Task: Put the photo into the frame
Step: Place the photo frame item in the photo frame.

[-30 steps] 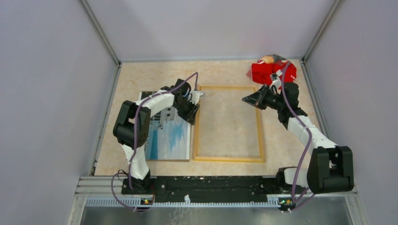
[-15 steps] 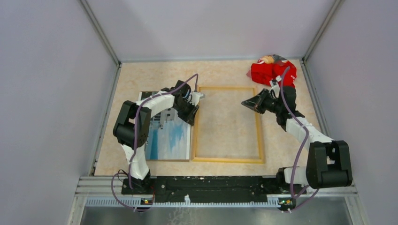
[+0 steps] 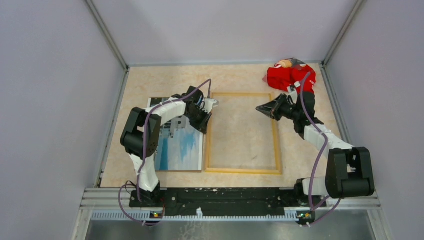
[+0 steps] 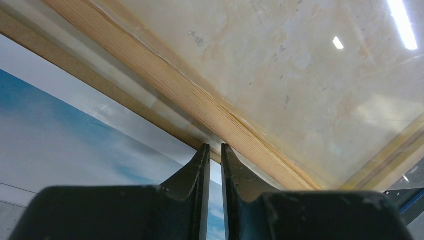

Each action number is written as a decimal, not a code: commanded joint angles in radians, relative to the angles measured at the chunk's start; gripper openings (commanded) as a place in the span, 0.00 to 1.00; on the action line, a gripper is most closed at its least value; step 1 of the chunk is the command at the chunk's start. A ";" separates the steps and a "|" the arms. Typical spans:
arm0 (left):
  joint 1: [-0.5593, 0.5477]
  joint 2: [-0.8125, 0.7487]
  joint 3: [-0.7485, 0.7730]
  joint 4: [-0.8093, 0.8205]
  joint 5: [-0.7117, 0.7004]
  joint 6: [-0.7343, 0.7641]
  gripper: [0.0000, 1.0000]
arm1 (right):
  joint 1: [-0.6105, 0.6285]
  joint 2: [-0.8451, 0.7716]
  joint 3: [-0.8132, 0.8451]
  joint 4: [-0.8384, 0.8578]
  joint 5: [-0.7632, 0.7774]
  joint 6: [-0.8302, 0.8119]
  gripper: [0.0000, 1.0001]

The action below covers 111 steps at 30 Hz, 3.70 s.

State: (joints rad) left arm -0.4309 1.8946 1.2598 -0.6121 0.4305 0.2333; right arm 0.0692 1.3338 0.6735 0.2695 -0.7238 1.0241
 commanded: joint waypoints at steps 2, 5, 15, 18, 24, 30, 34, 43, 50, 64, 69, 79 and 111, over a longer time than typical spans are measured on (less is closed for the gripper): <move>-0.009 -0.012 -0.017 0.022 0.021 -0.012 0.19 | -0.004 0.010 0.014 0.019 0.008 0.033 0.00; -0.009 -0.014 -0.014 0.021 0.020 -0.012 0.19 | -0.005 0.017 0.010 -0.017 0.029 0.020 0.00; -0.009 -0.019 -0.016 0.017 0.011 -0.008 0.18 | -0.042 0.053 -0.026 -0.033 0.037 -0.007 0.00; -0.009 -0.015 -0.010 0.016 0.011 -0.009 0.18 | -0.054 0.061 -0.030 -0.049 0.037 -0.026 0.00; -0.009 -0.014 0.005 0.009 0.009 -0.010 0.18 | -0.095 0.068 -0.070 -0.043 0.025 -0.046 0.00; -0.009 -0.013 0.011 0.003 0.003 -0.011 0.18 | -0.101 0.090 -0.079 -0.019 0.007 -0.047 0.00; -0.008 -0.012 0.011 0.005 0.004 -0.009 0.18 | -0.099 0.112 -0.085 -0.015 -0.030 -0.052 0.00; -0.008 -0.006 0.013 0.011 -0.007 -0.009 0.17 | -0.100 0.056 -0.088 0.021 -0.113 0.005 0.00; -0.009 -0.009 0.018 0.009 0.001 -0.009 0.17 | -0.099 -0.030 -0.063 -0.031 -0.081 0.040 0.00; -0.009 -0.011 0.015 0.015 0.022 -0.012 0.15 | 0.007 -0.076 0.001 -0.101 0.011 0.060 0.00; -0.009 -0.013 0.012 0.019 0.030 -0.013 0.14 | 0.044 -0.070 0.029 -0.099 0.029 0.074 0.00; -0.009 -0.020 -0.001 0.031 0.066 -0.018 0.12 | 0.082 -0.088 0.047 -0.108 0.092 0.120 0.00; 0.032 -0.084 -0.100 0.155 0.179 -0.070 0.04 | 0.171 -0.072 0.042 0.043 0.138 0.278 0.00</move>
State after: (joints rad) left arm -0.3988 1.8675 1.1679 -0.5030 0.5320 0.1802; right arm 0.2184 1.2808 0.6899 0.2878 -0.5915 1.2789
